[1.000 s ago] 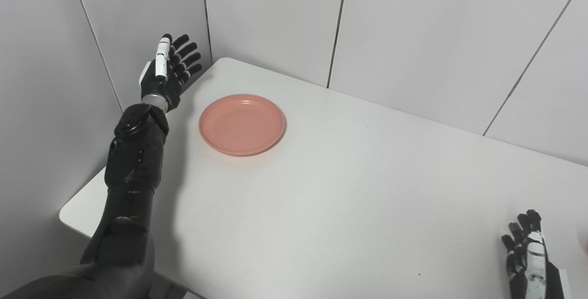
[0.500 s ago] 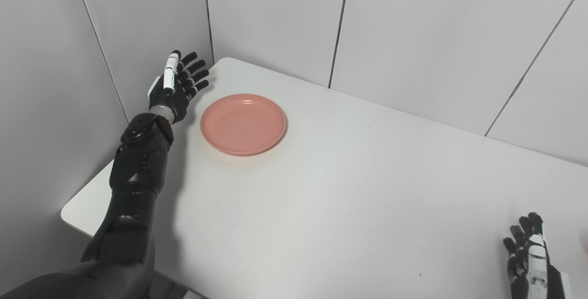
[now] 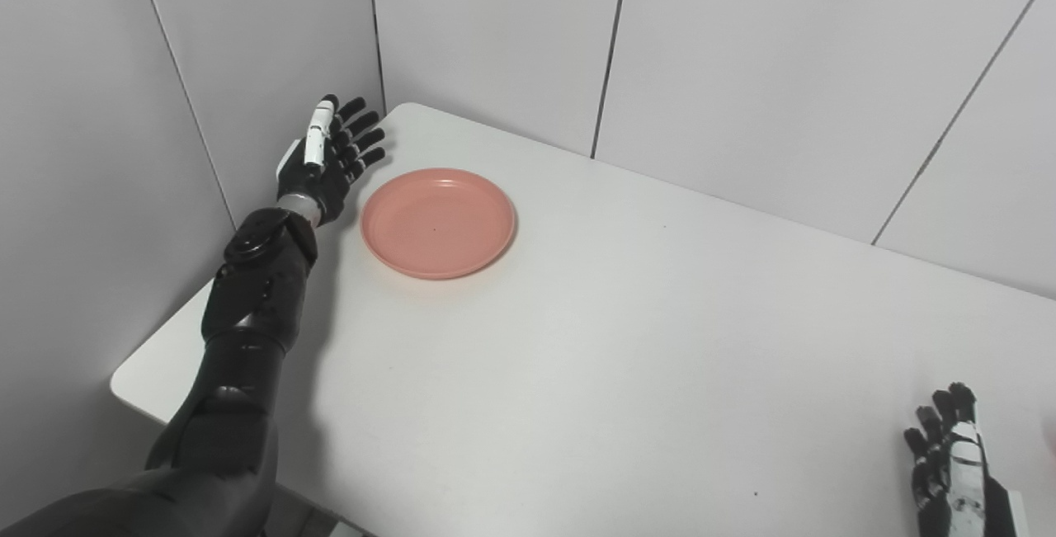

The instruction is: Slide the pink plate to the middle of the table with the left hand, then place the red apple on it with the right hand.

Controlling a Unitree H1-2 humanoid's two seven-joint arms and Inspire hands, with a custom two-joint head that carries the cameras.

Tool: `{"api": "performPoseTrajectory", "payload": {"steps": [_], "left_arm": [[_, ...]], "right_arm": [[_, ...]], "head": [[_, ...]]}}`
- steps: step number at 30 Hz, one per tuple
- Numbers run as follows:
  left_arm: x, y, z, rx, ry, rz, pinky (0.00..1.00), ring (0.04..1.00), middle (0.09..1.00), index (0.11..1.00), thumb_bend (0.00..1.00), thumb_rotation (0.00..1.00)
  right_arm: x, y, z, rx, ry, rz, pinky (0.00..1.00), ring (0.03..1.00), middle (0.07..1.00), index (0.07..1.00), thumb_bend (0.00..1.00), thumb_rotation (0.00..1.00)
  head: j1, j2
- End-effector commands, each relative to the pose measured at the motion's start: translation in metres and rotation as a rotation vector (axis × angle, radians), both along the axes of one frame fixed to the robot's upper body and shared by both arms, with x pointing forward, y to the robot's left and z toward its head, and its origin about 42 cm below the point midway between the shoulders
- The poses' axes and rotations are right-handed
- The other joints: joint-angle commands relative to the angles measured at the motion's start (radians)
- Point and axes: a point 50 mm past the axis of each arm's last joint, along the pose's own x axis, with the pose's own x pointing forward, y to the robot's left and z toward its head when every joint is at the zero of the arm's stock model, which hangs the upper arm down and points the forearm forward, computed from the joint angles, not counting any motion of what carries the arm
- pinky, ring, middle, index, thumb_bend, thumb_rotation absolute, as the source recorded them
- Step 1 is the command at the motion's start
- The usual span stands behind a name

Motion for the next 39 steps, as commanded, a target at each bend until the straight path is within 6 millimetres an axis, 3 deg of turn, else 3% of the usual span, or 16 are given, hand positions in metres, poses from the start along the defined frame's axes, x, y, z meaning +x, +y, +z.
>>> {"api": "performPoseTrajectory", "payload": {"steps": [1, 20, 39], "left_arm": [[0.003, 0.017, 0.030, 0.062, -0.087, 0.015, 0.87, 0.874, 0.875, 0.847, 0.36, 1.00], [0.000, 0.011, 0.025, 0.081, -0.083, 0.010, 0.89, 0.886, 0.887, 0.866, 0.35, 1.00], [-0.002, 0.002, 0.008, 0.041, -0.064, 0.010, 0.85, 0.846, 0.856, 0.839, 0.33, 1.00]], "right_arm": [[0.004, 0.001, 0.012, 0.004, -0.048, 0.009, 1.00, 1.000, 1.000, 1.000, 0.07, 1.00], [0.003, -0.001, 0.012, 0.017, -0.051, 0.008, 1.00, 1.000, 1.000, 1.000, 0.04, 1.00], [0.001, -0.002, 0.015, 0.004, -0.057, 0.011, 1.00, 1.000, 1.000, 1.000, 0.05, 1.00]], "head": [[0.001, 0.000], [0.004, 0.004], [0.004, 0.011]]}}
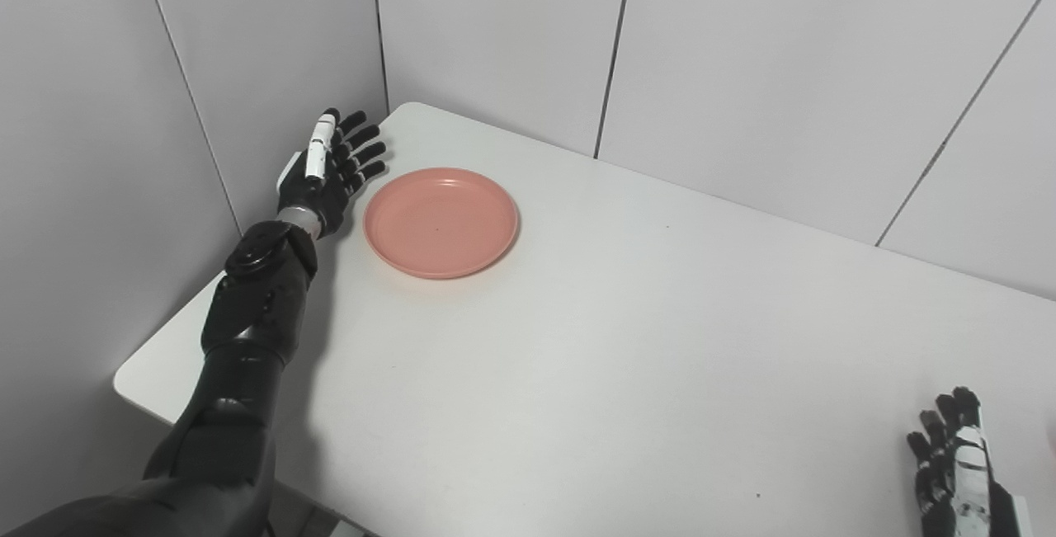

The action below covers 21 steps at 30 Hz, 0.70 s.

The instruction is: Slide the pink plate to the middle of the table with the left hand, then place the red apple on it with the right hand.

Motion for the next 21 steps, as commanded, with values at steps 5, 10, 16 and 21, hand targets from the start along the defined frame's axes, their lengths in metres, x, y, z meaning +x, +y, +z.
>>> {"api": "performPoseTrajectory", "payload": {"steps": [5, 10, 16, 21], "left_arm": [[0.005, 0.001, 0.018, 0.031, -0.087, -0.016, 0.85, 0.843, 0.850, 0.836, 0.32, 1.00], [0.004, 0.002, 0.012, 0.032, -0.081, -0.021, 0.84, 0.844, 0.851, 0.839, 0.33, 1.00], [0.004, 0.001, 0.010, 0.029, -0.080, -0.018, 0.85, 0.845, 0.850, 0.834, 0.34, 1.00], [0.005, -0.001, 0.009, 0.026, -0.075, -0.009, 0.84, 0.841, 0.843, 0.826, 0.34, 1.00]], "right_arm": [[0.003, 0.000, 0.016, 0.000, -0.053, 0.009, 1.00, 1.000, 1.000, 1.000, 0.07, 1.00], [0.003, 0.000, 0.017, 0.007, -0.059, 0.014, 1.00, 1.000, 1.000, 1.000, 0.07, 1.00], [0.003, 0.000, 0.015, -0.002, -0.063, 0.011, 1.00, 1.000, 1.000, 1.000, 0.05, 1.00], [0.003, 0.000, 0.016, -0.002, -0.064, 0.014, 1.00, 1.000, 1.000, 1.000, 0.05, 1.00]], "head": [[-0.001, 0.001], [-0.001, 0.003], [0.000, 0.003], [-0.001, 0.002]]}}
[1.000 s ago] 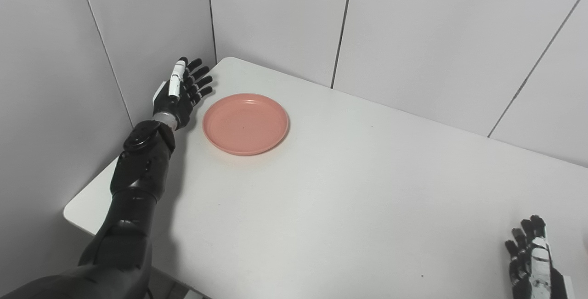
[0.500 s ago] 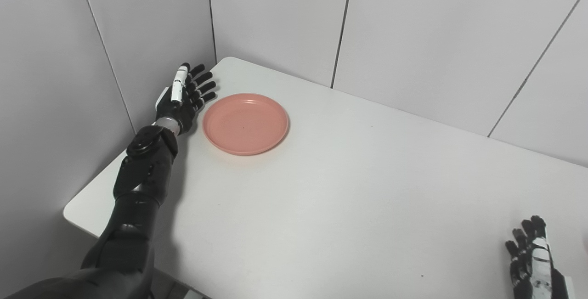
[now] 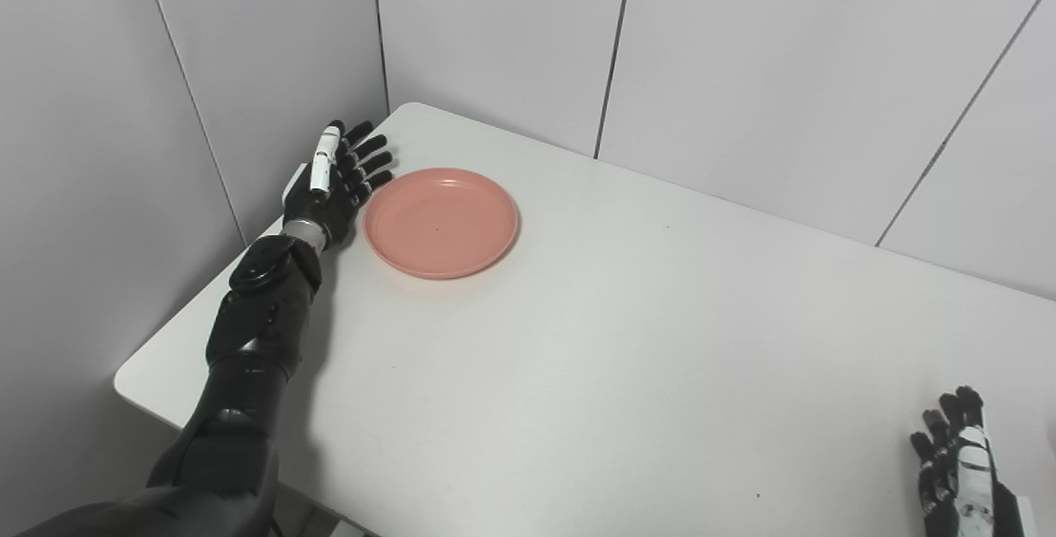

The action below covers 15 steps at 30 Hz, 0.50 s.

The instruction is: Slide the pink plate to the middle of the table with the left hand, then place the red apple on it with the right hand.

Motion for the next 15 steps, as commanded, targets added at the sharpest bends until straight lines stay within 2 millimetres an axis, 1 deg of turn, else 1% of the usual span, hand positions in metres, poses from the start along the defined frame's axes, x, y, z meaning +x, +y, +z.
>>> {"api": "performPoseTrajectory", "payload": {"steps": [1, 6, 15], "left_arm": [[0.0090, 0.0038, 0.0206, 0.033, -0.059, 0.009, 0.84, 0.839, 0.843, 0.826, 0.34, 1.00], [0.0084, 0.0002, 0.0226, 0.028, -0.060, 0.009, 0.84, 0.840, 0.848, 0.830, 0.33, 1.00], [0.0122, 0.0051, 0.0192, 0.028, -0.053, 0.017, 0.86, 0.859, 0.867, 0.849, 0.34, 1.00]], "right_arm": [[0.0041, -0.0001, 0.0134, 0.004, -0.057, 0.012, 1.00, 1.000, 1.000, 1.000, 0.06, 1.00], [0.0038, -0.0001, 0.0139, 0.001, -0.049, 0.006, 1.00, 1.000, 1.000, 1.000, 0.06, 1.00], [0.0042, 0.0000, 0.0132, 0.013, -0.052, 0.006, 1.00, 1.000, 1.000, 1.000, 0.05, 1.00]], "head": [[-0.001, 0.001], [0.000, 0.002], [0.001, -0.001]]}}
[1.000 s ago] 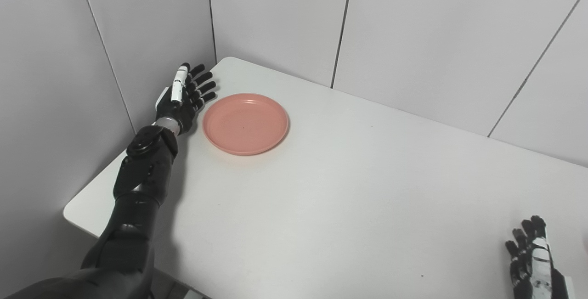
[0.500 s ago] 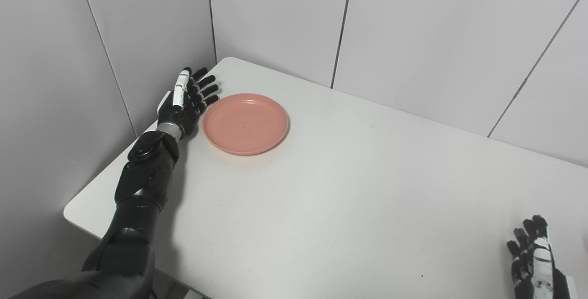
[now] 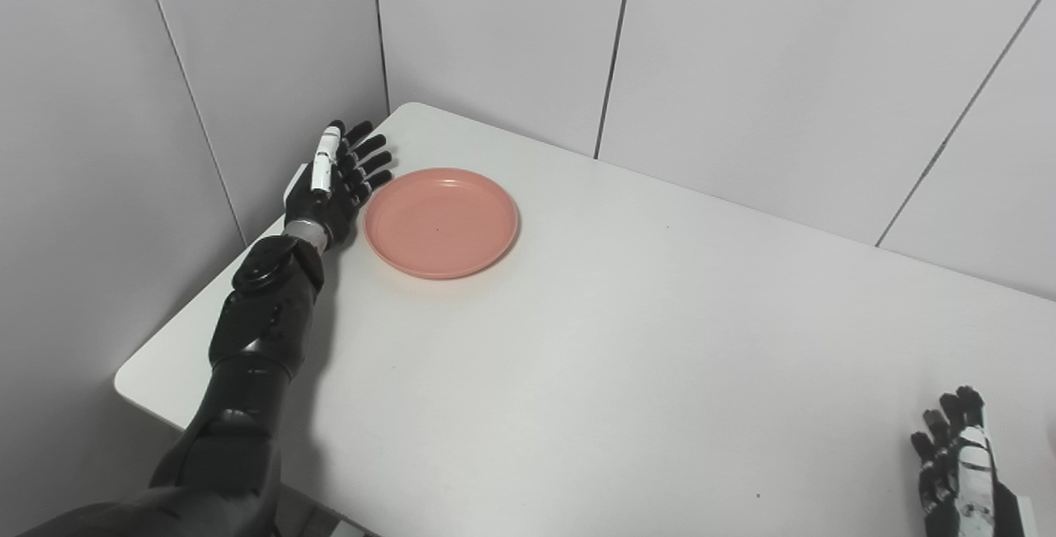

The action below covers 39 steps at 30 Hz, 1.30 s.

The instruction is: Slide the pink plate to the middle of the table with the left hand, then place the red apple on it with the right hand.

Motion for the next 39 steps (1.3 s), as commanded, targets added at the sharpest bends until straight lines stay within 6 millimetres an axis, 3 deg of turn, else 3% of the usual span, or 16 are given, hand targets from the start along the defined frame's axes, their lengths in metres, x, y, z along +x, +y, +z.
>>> {"api": "performPoseTrajectory", "payload": {"steps": [1, 23, 39], "left_arm": [[0.011, 0.007, 0.021, 0.029, -0.047, 0.008, 0.86, 0.860, 0.869, 0.851, 0.34, 1.00], [0.037, 0.010, 0.019, 0.012, -0.020, -0.013, 0.88, 0.878, 0.889, 0.871, 0.32, 1.00], [0.029, 0.004, 0.017, 0.025, 0.016, -0.077, 0.84, 0.864, 0.882, 0.864, 0.34, 1.00]], "right_arm": [[0.005, 0.000, 0.013, 0.009, -0.050, 0.007, 1.00, 1.000, 1.000, 1.000, 0.05, 1.00], [0.005, 0.001, 0.014, 0.016, -0.046, 0.002, 1.00, 1.000, 1.000, 1.000, 0.06, 1.00], [0.005, 0.000, 0.012, 0.005, -0.058, 0.010, 1.00, 1.000, 1.000, 1.000, 0.07, 1.00]], "head": [[-0.001, 0.000], [-0.002, -0.003], [-0.004, 0.002]]}}
